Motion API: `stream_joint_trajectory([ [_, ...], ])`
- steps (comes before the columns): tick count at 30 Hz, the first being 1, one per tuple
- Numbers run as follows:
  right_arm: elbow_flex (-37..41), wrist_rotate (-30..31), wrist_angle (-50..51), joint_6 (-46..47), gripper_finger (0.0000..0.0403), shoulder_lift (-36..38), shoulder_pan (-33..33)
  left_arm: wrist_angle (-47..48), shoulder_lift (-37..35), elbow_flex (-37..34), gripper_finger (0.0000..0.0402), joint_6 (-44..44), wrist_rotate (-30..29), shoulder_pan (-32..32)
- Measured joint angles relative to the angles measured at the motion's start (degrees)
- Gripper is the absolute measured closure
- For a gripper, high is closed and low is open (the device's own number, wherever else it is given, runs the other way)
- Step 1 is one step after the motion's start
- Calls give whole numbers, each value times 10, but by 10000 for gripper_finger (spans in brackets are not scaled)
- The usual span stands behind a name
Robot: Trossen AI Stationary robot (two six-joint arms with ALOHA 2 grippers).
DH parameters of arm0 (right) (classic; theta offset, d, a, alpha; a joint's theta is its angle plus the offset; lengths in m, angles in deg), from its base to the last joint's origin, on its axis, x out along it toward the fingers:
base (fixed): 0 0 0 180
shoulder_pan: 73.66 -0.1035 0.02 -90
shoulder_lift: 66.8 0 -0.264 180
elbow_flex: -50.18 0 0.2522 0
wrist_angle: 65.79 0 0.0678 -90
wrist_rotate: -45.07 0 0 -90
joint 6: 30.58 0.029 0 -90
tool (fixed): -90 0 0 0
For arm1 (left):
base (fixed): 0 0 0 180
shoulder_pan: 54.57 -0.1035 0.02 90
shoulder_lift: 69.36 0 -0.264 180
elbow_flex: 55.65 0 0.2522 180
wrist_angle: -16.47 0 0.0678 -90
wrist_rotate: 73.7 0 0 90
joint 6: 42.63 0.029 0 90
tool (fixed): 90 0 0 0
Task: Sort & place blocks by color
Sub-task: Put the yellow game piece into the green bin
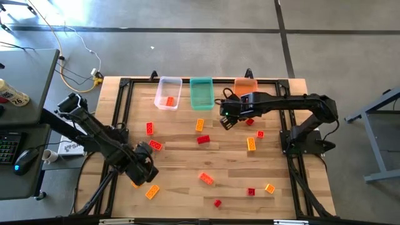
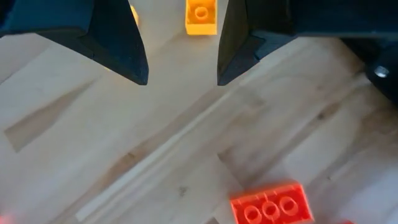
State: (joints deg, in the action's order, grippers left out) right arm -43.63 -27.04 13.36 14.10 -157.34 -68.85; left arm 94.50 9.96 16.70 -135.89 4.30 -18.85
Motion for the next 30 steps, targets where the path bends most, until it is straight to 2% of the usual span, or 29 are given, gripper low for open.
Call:
stream_joint_trajectory([
  [19,0,1,-1,20,243,0,-11,-130,110,0,220,-56,28,59],
  [30,0,2,-1,20,243,0,-11,-200,158,0,220,-56,41,69],
])
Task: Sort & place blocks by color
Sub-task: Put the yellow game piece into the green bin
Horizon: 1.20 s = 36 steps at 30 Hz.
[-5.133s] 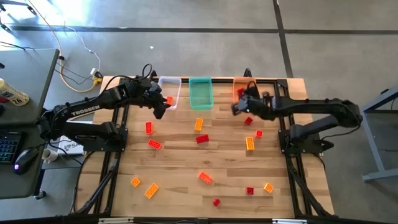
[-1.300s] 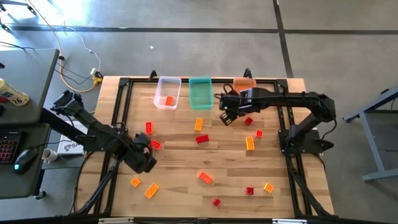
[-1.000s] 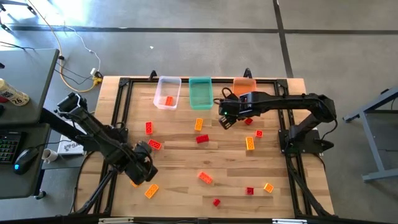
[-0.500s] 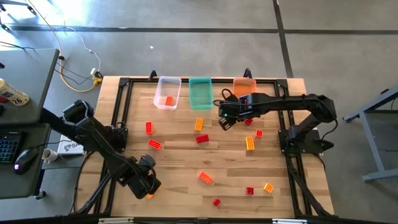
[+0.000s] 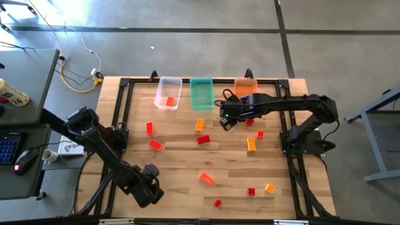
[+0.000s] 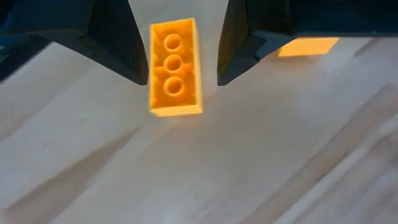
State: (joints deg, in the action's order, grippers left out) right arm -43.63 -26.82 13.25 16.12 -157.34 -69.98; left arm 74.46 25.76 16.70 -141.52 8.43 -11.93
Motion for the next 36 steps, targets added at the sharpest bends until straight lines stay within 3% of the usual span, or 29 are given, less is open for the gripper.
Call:
stream_joint_trajectory([
  [36,0,-3,1,-2,243,0,0,-53,54,0,220,35,14,-7],
])
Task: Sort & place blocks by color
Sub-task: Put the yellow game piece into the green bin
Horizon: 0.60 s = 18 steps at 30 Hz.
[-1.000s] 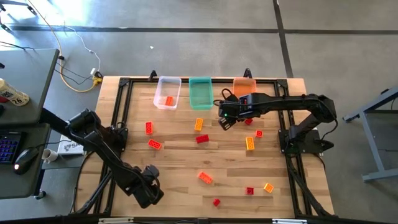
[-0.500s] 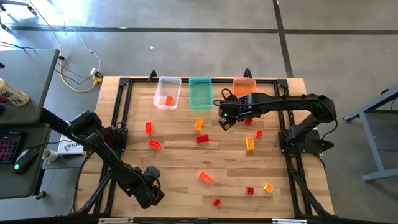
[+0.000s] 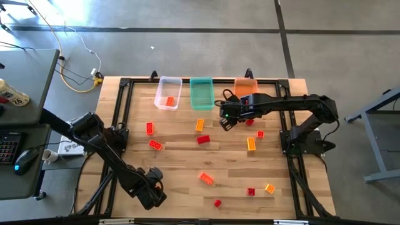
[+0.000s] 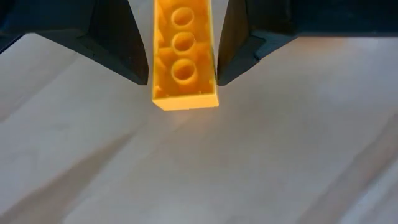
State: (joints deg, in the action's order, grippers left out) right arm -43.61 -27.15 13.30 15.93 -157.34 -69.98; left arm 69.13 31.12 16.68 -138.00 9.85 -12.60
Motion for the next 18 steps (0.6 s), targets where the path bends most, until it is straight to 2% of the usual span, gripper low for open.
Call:
stream_joint_trajectory([
  [10,0,0,0,0,243,0,0,-10,27,1,224,10,8,0],
  [18,0,-1,0,0,243,0,0,-11,25,1,293,48,3,-1],
])
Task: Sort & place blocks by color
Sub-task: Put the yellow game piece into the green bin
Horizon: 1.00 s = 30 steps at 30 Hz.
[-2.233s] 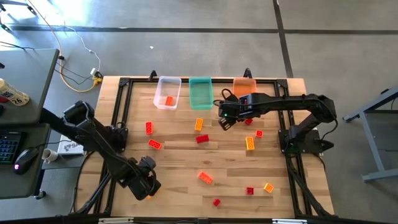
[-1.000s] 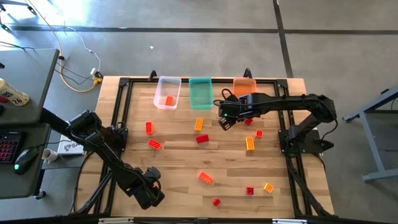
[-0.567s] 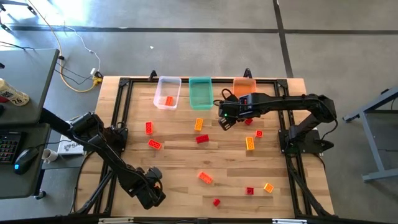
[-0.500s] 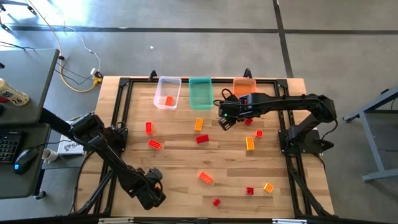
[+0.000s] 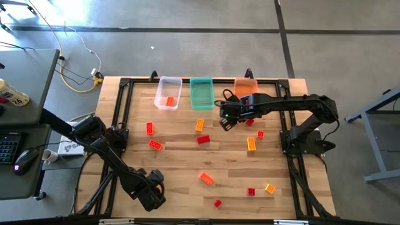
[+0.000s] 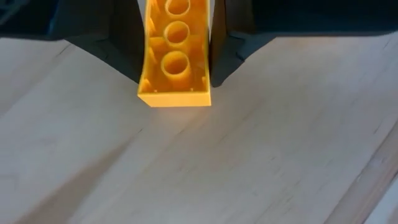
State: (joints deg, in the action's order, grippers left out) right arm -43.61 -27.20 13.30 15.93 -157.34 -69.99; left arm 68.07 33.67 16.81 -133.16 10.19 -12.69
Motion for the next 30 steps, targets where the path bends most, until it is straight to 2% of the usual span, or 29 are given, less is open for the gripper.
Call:
stream_joint_trajectory([
  [6,0,0,0,0,243,0,-7,0,-10,-2,293,43,-12,-20],
  [12,0,5,1,0,243,0,-15,19,-59,-2,293,115,-47,-71],
  [19,0,7,2,0,243,0,-14,17,-132,-1,291,228,-90,-165],
  [30,-1,28,0,24,243,0,-3,-37,-217,-2,291,400,-94,-330],
])
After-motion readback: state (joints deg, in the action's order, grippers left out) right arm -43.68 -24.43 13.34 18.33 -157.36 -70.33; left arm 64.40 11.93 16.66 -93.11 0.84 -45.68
